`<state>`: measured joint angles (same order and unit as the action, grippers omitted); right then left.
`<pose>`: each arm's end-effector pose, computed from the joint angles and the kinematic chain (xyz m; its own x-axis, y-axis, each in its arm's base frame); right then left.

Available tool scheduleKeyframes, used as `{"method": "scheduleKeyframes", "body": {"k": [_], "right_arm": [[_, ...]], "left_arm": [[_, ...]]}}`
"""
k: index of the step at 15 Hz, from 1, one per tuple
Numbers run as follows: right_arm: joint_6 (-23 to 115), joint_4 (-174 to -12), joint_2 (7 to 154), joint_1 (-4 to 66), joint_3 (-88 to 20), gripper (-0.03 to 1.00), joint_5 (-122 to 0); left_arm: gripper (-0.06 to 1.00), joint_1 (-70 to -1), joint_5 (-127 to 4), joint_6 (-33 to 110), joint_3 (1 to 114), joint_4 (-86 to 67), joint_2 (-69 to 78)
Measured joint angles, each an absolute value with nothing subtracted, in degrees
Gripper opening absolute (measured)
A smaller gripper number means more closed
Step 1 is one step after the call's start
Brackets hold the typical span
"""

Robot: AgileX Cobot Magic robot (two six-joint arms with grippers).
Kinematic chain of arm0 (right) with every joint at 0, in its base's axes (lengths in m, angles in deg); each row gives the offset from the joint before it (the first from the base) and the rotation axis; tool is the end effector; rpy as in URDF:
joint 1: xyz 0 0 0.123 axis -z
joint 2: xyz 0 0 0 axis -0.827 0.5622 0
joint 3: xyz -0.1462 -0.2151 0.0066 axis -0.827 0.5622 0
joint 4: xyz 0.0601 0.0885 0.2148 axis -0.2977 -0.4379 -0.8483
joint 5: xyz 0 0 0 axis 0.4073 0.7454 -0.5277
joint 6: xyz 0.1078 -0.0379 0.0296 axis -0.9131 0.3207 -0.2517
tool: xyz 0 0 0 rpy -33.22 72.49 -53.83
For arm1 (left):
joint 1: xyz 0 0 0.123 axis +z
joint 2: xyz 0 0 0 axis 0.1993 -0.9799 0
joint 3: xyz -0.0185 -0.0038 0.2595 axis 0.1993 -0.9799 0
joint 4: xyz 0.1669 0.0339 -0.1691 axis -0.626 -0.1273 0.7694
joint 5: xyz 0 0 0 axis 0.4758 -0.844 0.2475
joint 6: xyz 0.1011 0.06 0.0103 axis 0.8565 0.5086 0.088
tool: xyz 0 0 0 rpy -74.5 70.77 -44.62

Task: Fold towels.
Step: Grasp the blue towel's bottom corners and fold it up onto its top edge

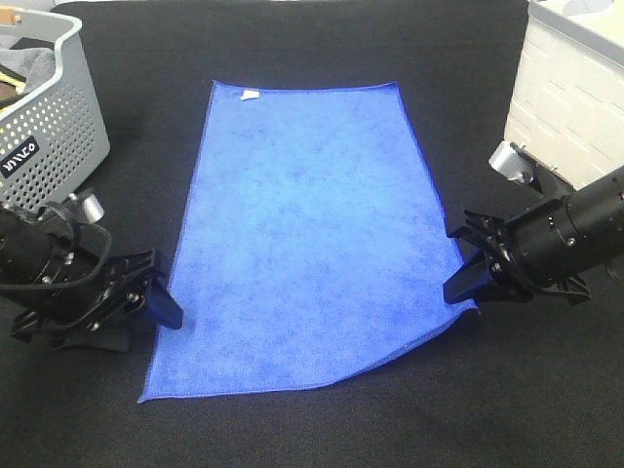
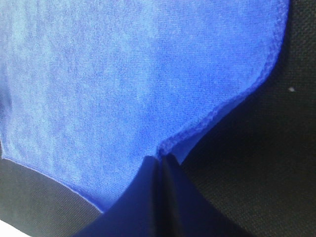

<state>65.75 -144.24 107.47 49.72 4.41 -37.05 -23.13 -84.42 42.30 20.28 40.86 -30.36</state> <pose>0.2684 0.0837 0.0902 -0.9749 0.0799 -0.2079 -0.0344 0.8682 0.4951 0.2692 -0.1040 0.0569 -0.9793 -0.1622 -0.1210 -0.0879 0.8793 -0.4681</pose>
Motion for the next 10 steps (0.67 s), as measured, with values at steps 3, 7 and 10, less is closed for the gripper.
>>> {"method": "scheduleKeyframes", "body": {"k": [3, 7, 10], "right_arm": [[65.75, -144.12, 107.47, 49.72, 4.41, 0.00, -37.11], [65.75, -143.72, 107.47, 49.72, 4.41, 0.00, -37.11], [65.75, -143.66, 107.47, 49.72, 4.41, 0.00, -36.65]], "left_arm": [[0.55, -23.13, -90.84, 43.33, 25.66, 44.36, -35.63], [0.07, -23.13, -91.64, 41.78, 26.69, 44.47, -37.46], [0.00, -23.13, -93.02, 41.78, 26.69, 43.96, -37.52]]}}
